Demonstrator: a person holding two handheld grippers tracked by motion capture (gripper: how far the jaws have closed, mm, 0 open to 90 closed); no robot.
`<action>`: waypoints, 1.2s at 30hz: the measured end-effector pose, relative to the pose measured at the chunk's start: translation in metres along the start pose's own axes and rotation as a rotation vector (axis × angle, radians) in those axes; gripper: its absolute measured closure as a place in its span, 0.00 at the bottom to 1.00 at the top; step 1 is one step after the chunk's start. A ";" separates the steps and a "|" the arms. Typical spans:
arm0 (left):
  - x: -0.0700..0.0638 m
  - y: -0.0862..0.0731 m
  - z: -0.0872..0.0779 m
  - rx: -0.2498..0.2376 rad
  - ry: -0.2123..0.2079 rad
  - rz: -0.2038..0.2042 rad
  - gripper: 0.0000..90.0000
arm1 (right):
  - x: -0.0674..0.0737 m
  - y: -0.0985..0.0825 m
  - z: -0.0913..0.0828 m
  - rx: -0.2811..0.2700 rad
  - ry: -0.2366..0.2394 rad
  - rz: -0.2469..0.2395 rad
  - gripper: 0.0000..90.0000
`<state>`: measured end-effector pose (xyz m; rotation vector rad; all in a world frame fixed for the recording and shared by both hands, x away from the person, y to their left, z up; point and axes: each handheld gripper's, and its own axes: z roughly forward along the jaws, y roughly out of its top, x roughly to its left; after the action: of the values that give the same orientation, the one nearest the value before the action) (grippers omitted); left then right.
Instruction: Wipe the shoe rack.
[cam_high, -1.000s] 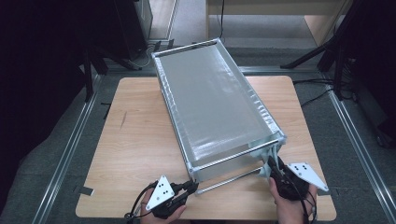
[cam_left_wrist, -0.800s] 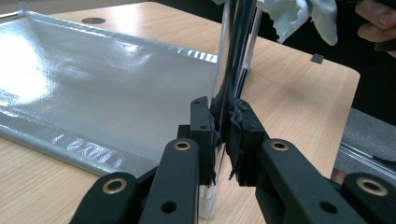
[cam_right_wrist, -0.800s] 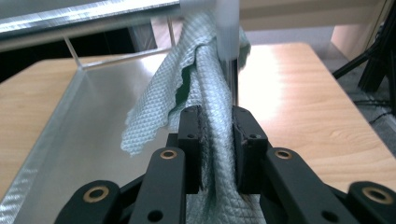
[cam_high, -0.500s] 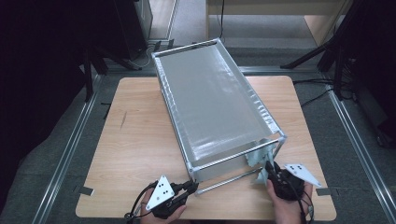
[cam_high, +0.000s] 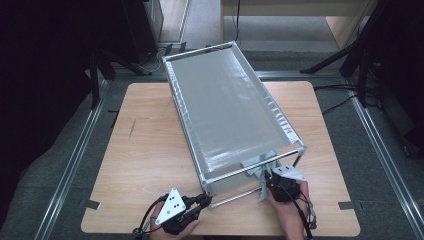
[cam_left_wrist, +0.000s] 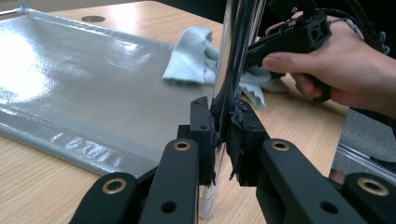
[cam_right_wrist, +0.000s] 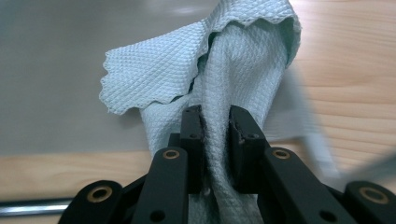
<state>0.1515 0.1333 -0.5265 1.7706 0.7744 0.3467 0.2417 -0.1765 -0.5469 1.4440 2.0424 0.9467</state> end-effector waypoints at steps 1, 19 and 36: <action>0.000 0.000 0.000 0.001 0.000 -0.001 0.90 | 0.004 0.000 0.000 0.001 0.013 -0.014 0.86; 0.000 0.000 0.001 0.002 -0.001 -0.001 0.90 | 0.102 -0.009 0.000 0.010 0.255 -0.188 0.85; 0.000 0.000 0.001 0.004 -0.004 -0.001 0.90 | -0.019 -0.004 -0.014 -0.033 -0.067 0.046 0.85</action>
<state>0.1520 0.1328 -0.5263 1.7737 0.7740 0.3411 0.2360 -0.1991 -0.5412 1.4909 1.9452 0.9331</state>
